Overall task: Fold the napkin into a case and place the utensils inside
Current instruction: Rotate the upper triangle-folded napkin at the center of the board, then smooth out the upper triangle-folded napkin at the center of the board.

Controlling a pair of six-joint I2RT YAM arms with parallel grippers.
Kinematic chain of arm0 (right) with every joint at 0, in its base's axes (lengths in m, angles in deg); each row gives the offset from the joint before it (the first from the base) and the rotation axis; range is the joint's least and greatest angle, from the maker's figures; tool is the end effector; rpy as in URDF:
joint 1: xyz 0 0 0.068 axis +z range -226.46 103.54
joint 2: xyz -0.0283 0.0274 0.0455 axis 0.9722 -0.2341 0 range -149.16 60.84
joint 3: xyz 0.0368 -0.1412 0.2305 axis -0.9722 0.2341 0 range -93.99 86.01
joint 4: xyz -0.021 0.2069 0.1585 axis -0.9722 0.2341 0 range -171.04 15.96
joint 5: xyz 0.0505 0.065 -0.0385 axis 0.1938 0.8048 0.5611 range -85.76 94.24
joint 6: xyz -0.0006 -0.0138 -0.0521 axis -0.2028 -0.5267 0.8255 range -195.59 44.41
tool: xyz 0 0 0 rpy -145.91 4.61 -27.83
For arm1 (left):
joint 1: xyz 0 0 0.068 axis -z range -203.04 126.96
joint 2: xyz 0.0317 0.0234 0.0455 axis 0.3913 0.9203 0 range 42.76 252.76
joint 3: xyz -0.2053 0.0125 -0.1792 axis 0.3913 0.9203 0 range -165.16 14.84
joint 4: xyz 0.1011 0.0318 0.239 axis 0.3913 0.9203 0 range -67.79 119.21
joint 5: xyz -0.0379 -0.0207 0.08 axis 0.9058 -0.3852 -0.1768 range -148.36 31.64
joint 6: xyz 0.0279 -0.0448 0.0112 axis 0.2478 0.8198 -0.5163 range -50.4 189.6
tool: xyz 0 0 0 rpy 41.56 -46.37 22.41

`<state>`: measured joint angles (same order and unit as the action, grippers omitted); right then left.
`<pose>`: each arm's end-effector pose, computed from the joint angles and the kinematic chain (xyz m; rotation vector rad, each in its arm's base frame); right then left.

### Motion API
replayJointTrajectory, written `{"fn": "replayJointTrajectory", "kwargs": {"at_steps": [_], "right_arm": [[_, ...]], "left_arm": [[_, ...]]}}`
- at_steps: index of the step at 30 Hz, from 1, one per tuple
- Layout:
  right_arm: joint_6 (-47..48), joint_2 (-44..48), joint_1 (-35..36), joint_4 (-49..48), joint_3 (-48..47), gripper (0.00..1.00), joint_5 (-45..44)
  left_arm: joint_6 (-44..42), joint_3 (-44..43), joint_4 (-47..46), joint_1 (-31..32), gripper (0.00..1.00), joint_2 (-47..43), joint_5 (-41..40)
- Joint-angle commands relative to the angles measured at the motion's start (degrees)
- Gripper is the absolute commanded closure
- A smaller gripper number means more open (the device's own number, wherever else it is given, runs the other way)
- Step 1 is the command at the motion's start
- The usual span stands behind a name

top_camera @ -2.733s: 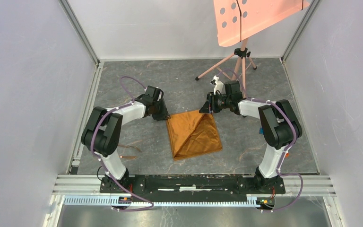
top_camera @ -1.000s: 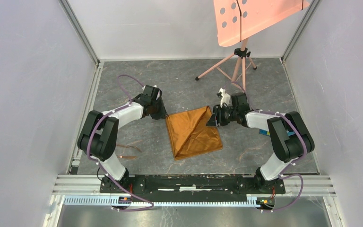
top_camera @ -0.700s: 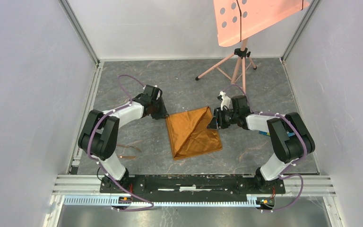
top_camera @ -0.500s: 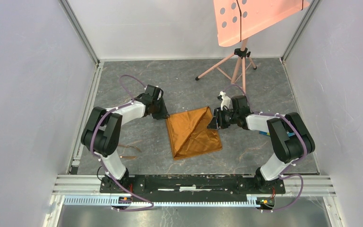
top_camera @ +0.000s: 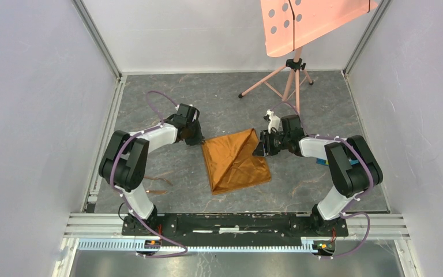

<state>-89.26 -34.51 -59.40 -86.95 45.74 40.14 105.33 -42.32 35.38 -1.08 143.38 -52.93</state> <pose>0.2819 0.1084 0.1320 -0.3657 2.4259 1.0011 0.3215 -0.1332 0.1566 -0.2786 2.6188 -0.4902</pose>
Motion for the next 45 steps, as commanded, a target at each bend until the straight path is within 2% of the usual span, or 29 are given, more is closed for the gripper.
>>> {"fn": "replayJointTrajectory", "kwargs": {"at_steps": [1, 5, 8, 11, 14, 16, 18, 21, 25, 27, 34, 41, 45], "right_arm": [[3.6, -2.1, 0.1, 1.9, -3.1, 0.59, -5.7], [4.6, -3.4, 0.2, 3.4, -6.1, 0.59, -6.5], [4.7, -1.1, 1.8, 5.7, -7.7, 0.57, -7.2], [4.8, 3.0, 6.0, 10.9, -9.8, 0.53, -11.1], [2.3, 5.7, 12.5, 11.3, -9.2, 0.50, -11.9], [-2.4, 6.5, 16.4, 6.9, -6.6, 0.50, -8.8], [-8.4, 6.2, 19.4, -2.3, -2.8, 0.50, -3.8], [-15.1, 3.6, 23.0, -12.9, -0.3, 0.60, 0.7], [-20.4, -0.4, 25.7, -20.1, 0.0, 0.71, 3.8], [-21.2, -2.0, 26.3, -22.0, 0.8, 0.73, 4.2], [-20.9, -6.1, 28.1, -23.8, 4.6, 0.73, 3.5], [-13.8, -1.1, 29.0, -11.2, -1.4, 0.71, -0.2], [-14.7, -1.3, 29.6, -12.1, -1.2, 0.70, -0.6]], "left_arm": [[-1.4, 1.0, -1.1, 0.1, 0.98, -3.9, -2.5], [-0.8, 2.0, -1.1, 0.2, 0.98, -4.1, -2.4], [-0.9, 2.7, -1.1, 0.2, 0.98, -4.7, -2.4], [-1.1, 3.3, -1.1, 0.1, 0.98, -5.1, -2.5], [-0.8, 4.0, -1.3, 0.2, 0.98, -5.7, -2.8], [-0.6, 4.7, -1.8, 0.1, 0.98, -6.2, -3.1], [-0.7, 4.8, -1.7, 0.1, 0.98, -6.1, -3.2], [-0.8, 4.4, -1.6, 0.0, 0.98, -5.3, -3.5], [-0.8, 4.0, -1.4, -0.3, 0.98, -4.3, -4.5], [-0.9, 3.5, -1.1, -0.3, 0.98, -3.7, -4.8], [-0.5, 3.4, -1.6, -0.5, 0.98, -2.6, -4.4], [-1.0, 3.3, -0.8, -0.5, 0.98, -2.3, -5.1], [-1.0, 3.3, -0.7, -0.7, 0.98, -2.2, -5.0]]}}
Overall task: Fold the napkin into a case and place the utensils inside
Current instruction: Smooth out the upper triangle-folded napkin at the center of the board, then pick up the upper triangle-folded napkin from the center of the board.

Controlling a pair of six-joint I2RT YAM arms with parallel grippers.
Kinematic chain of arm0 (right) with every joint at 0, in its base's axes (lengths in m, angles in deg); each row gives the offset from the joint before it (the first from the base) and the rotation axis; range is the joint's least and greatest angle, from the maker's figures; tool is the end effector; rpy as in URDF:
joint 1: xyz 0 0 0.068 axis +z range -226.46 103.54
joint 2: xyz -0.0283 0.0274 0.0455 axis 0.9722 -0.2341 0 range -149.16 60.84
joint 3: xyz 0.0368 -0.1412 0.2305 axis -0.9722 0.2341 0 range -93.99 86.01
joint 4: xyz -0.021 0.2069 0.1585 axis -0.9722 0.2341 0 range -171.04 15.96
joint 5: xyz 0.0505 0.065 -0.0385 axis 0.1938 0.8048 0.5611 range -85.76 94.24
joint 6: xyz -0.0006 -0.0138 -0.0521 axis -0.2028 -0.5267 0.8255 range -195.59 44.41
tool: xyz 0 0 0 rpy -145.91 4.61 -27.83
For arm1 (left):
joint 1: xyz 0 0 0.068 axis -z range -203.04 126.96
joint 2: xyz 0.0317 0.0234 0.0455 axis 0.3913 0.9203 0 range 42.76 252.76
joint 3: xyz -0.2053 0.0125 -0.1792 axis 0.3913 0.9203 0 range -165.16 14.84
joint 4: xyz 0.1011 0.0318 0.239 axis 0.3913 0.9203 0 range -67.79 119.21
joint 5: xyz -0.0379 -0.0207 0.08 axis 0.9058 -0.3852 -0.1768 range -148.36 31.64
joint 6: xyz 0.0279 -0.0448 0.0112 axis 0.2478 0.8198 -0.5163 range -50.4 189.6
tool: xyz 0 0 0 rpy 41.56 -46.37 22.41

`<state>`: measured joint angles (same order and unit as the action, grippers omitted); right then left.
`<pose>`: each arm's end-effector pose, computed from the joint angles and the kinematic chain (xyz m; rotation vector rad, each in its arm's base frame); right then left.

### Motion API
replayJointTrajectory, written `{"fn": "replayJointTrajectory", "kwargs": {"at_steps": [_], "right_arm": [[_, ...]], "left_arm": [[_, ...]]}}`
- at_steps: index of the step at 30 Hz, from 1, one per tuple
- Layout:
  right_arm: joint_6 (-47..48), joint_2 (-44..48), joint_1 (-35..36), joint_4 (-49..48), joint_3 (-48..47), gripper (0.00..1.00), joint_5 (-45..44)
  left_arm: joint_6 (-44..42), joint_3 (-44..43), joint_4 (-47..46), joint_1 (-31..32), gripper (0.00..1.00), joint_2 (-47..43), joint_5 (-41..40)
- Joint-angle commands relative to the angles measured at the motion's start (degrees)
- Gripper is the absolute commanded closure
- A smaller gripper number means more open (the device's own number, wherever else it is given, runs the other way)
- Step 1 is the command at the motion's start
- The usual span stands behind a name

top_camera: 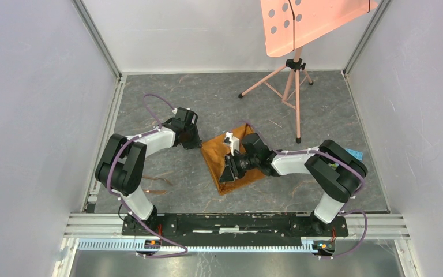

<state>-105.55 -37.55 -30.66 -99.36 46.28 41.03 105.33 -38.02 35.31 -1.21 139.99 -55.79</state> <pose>0.2045 0.2410 0.1303 -0.7227 2.4133 1.3610 0.3051 -0.1238 0.1546 -0.3016 2.6161 -0.4217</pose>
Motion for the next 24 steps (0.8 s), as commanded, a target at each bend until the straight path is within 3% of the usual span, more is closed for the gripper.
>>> {"fn": "replayJointTrajectory", "kwargs": {"at_steps": [1, 8, 15, 19, 21, 24], "right_arm": [[1.2, 0.9, 1.1, -0.5, -1.1, 0.70, -1.4], [1.6, -0.2, 3.5, -1.3, 1.7, 0.69, -2.8], [13.8, 5.7, 5.2, 19.2, -7.3, 0.61, -14.0], [18.8, 8.1, 8.9, 25.5, -9.4, 0.52, -22.0], [19.1, 7.7, 10.7, 26.4, -10.4, 0.47, -24.6], [18.7, 5.4, 14.1, 30.3, -14.4, 0.42, -30.8]], "left_arm": [[-0.8, -1.0, -0.6, -0.6, 0.98, 1.3, -2.1], [-1.0, -1.2, -0.4, -0.7, 0.98, 1.4, -1.9], [-1.0, -1.9, 0.5, -0.7, 0.96, -0.2, -0.1], [-1.7, -3.2, 4.0, -0.6, 0.83, -3.7, 1.7], [-2.4, -3.8, 6.3, -0.7, 0.62, -7.3, 1.1], [-4.3, -6.2, 11.7, -0.7, 0.46, -12.3, 0.9]]}}
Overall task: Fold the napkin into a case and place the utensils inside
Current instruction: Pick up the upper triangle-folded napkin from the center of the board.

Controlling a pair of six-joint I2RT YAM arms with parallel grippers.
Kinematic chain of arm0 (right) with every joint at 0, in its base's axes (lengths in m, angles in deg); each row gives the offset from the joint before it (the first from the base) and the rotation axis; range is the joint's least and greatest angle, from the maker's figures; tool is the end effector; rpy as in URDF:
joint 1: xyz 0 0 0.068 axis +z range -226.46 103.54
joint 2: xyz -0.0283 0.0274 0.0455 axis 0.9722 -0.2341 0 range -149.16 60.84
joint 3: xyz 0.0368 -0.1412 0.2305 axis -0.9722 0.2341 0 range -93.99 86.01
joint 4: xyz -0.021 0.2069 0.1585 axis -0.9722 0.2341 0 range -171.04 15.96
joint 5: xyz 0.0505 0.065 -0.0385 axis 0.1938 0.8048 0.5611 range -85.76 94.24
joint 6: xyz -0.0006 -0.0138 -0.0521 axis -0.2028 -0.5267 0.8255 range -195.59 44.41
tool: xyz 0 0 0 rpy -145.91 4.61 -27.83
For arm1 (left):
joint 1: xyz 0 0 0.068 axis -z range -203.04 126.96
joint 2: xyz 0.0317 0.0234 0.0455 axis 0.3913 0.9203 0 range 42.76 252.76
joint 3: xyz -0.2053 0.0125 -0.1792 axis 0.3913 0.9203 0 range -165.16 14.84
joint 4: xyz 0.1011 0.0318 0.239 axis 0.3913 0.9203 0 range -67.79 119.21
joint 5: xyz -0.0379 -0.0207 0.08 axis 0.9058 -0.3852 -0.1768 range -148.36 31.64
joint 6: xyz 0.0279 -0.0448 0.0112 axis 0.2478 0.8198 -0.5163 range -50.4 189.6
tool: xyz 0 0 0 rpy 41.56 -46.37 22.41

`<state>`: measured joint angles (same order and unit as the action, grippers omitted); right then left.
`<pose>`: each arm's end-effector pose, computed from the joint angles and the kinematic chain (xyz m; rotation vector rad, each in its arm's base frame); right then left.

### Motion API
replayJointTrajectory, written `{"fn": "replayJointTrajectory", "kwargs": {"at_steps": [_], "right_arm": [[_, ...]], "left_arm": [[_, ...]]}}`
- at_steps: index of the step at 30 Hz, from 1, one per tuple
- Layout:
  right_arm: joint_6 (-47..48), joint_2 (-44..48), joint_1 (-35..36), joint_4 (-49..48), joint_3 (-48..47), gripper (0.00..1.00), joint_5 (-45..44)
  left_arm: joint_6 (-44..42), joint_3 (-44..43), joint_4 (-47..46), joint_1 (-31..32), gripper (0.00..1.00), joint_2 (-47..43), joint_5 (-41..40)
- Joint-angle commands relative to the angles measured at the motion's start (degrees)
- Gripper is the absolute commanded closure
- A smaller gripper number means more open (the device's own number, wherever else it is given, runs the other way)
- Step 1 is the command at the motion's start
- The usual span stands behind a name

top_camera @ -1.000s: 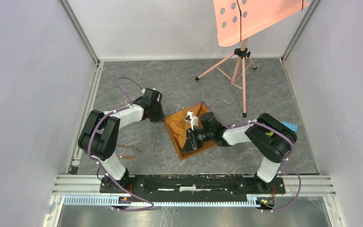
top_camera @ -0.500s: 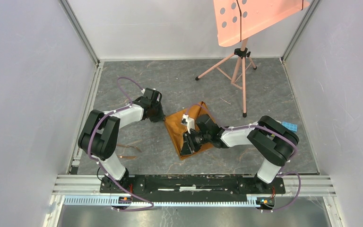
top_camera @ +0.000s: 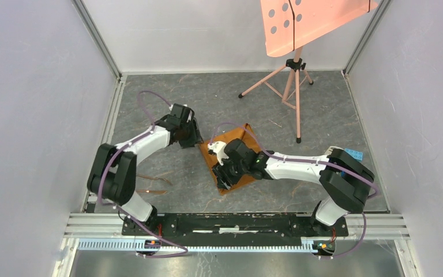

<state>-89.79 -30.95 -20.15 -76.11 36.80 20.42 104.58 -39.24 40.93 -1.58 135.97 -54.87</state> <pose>0.1705 0.2737 0.1760 -1.0502 2.3344 0.8702 0.2980 -0.1194 0.1763 -0.2880 2.6266 -0.4310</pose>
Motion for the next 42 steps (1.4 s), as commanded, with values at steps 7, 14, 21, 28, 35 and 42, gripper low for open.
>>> {"fn": "replayJointTrajectory", "kwargs": {"at_steps": [7, 14, 21, 28, 35, 42], "right_arm": [[3.4, -9.7, 11.8, 19.9, -18.3, 0.34, -28.2], [1.9, -14.5, 14.4, 24.5, -23.5, 0.38, -33.0], [1.0, -15.9, 14.5, 25.1, -24.3, 0.47, -32.2], [-0.6, -16.4, 14.5, 24.0, -23.5, 0.50, -30.7], [-2.2, -16.7, 14.5, 23.4, -22.3, 0.48, -28.1], [-2.4, -18.9, 14.5, 24.2, -20.3, 0.50, -31.3]], "left_arm": [[-8.3, -8.3, 15.9, -2.7, 0.32, -21.9, -5.3], [-11.0, -7.7, 19.7, -4.9, 0.29, -28.4, -9.2], [-11.5, -6.1, 19.0, -5.2, 0.29, -28.7, -9.9], [-11.6, -5.8, 18.7, -5.3, 0.29, -28.9, -9.9], [-11.5, -5.5, 18.7, -5.3, 0.29, -29.0, -10.1], [-10.3, -5.0, 18.6, -5.3, 0.25, -29.2, -9.3]]}}
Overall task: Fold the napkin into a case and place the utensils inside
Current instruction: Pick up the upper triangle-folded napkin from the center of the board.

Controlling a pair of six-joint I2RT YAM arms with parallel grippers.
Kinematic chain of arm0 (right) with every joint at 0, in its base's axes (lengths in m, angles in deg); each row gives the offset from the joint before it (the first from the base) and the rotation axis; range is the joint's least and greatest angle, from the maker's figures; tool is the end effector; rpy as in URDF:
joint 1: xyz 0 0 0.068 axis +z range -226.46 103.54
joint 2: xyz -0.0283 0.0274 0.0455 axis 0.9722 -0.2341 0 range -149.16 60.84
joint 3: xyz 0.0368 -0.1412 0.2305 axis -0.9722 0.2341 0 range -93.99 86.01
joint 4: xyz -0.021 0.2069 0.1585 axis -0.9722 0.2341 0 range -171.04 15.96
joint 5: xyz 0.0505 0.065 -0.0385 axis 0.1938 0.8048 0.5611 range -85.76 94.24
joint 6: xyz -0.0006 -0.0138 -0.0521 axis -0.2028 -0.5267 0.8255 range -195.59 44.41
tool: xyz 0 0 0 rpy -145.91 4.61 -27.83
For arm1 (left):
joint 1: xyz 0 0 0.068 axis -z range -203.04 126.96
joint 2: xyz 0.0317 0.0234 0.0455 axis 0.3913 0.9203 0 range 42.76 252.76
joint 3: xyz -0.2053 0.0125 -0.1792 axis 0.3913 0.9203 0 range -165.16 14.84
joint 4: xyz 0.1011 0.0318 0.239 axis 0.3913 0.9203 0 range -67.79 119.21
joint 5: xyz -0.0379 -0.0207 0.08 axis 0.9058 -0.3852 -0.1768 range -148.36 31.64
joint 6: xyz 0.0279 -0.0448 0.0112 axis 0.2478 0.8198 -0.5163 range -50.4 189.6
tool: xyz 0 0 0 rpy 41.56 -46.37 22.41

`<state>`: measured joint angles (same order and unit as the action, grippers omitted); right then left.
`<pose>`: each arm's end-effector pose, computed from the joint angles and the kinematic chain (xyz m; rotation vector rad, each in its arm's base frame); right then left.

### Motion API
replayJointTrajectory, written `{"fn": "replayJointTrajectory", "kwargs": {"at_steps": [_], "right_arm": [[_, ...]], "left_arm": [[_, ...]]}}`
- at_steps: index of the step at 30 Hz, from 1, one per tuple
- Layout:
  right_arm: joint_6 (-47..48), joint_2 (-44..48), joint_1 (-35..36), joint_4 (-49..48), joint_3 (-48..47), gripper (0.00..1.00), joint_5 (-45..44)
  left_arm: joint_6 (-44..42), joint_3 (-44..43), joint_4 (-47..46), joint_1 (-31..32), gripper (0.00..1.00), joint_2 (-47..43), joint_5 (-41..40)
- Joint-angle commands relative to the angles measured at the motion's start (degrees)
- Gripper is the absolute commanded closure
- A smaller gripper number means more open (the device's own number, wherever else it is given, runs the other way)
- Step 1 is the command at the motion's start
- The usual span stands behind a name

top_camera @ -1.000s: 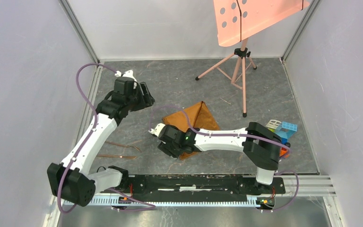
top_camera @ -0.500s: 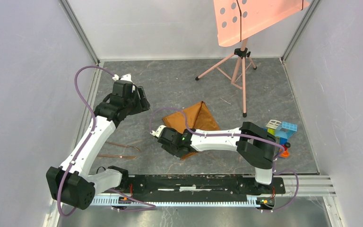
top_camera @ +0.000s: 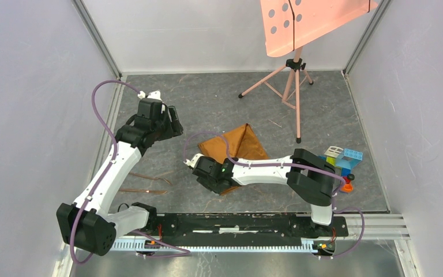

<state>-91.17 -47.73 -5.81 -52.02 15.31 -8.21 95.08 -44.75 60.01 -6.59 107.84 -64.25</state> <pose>0.1321 0.3532 0.1607 -1.1934 2.4189 0.1621 0.2293 -0.0638 0.3142 -0.2355 2.3226 -0.2485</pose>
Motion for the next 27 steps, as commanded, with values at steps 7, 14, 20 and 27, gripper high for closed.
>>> {"fn": "replayJointTrajectory", "kwargs": {"at_steps": [7, 14, 20, 27], "right_arm": [[-0.3, -0.3, 0.2, -1.6, 2.4, 0.89, -6.9], [2.0, 8.6, -1.3, -12.9, 8.8, 1.00, -1.9], [2.0, 13.9, -3.2, -19.3, 13.1, 1.00, 1.9], [2.3, 15.6, -5.4, -20.8, 14.8, 1.00, 3.9]], "left_arm": [[4.7, 3.9, -2.7, -0.3, 0.15, 0.2, 4.4], [21.0, 10.5, -11.3, -2.3, 0.14, 5.0, 16.8], [36.7, 20.0, -27.7, -2.5, 0.17, 8.7, 24.7], [44.3, 23.5, -40.9, -0.2, 0.20, 18.0, 29.0]]}}
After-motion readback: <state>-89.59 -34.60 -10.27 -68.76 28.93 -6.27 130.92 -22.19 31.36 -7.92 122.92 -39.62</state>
